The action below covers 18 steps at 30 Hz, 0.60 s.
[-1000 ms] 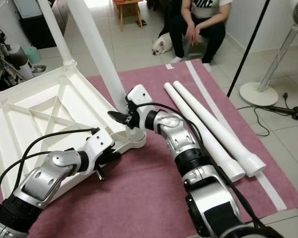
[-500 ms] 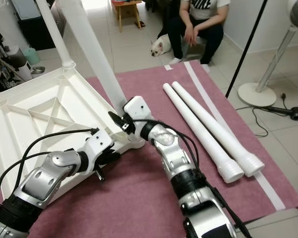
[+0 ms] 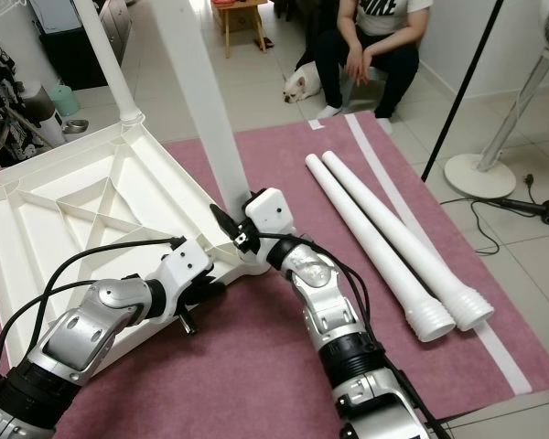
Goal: Building children table
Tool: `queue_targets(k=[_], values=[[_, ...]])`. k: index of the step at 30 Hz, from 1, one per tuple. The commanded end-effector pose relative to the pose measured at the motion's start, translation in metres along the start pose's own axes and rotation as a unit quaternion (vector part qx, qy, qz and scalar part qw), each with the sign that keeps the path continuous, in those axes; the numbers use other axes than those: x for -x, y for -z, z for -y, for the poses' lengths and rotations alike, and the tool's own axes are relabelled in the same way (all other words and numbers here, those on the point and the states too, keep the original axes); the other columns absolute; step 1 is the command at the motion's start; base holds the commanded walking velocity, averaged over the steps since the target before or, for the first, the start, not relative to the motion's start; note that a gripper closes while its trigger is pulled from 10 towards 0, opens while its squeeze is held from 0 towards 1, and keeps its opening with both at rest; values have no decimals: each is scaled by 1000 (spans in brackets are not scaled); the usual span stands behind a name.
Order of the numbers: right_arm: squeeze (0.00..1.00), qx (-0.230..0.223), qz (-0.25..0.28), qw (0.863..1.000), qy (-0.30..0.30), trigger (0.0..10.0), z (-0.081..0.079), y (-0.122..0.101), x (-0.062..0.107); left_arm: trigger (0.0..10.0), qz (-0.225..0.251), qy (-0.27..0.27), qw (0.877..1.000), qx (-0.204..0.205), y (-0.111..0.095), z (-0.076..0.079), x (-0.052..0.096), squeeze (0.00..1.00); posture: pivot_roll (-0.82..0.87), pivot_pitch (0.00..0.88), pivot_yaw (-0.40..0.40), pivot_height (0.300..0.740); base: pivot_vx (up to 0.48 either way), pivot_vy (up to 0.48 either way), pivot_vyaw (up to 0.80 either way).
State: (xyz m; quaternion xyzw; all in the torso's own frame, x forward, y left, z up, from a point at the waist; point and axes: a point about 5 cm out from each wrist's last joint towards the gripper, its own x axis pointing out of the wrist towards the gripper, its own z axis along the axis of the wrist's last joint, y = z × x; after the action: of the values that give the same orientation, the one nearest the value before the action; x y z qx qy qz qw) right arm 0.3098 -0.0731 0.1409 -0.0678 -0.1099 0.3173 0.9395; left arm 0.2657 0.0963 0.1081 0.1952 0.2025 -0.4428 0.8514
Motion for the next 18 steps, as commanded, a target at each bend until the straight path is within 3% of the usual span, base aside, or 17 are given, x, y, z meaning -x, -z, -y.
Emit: queue_targets(k=[1,9,18], values=[[0,-47,-117,991,47,10000,3,50,30,10000,17,-52,998,-30,-11,-18,10,0,31,0,115,740,0,0,0],[0,-105,-108,978,146,10000,11,50,24,10000,15,-50,998,-32,-10,-18,10,0,28,0,122,740,0,0,0],[0,-84,-125,977,154,10000,7,52,21,10000,15,-50,998,-33,-10,-18,9,0,28,0,119,740,0,0,0]])
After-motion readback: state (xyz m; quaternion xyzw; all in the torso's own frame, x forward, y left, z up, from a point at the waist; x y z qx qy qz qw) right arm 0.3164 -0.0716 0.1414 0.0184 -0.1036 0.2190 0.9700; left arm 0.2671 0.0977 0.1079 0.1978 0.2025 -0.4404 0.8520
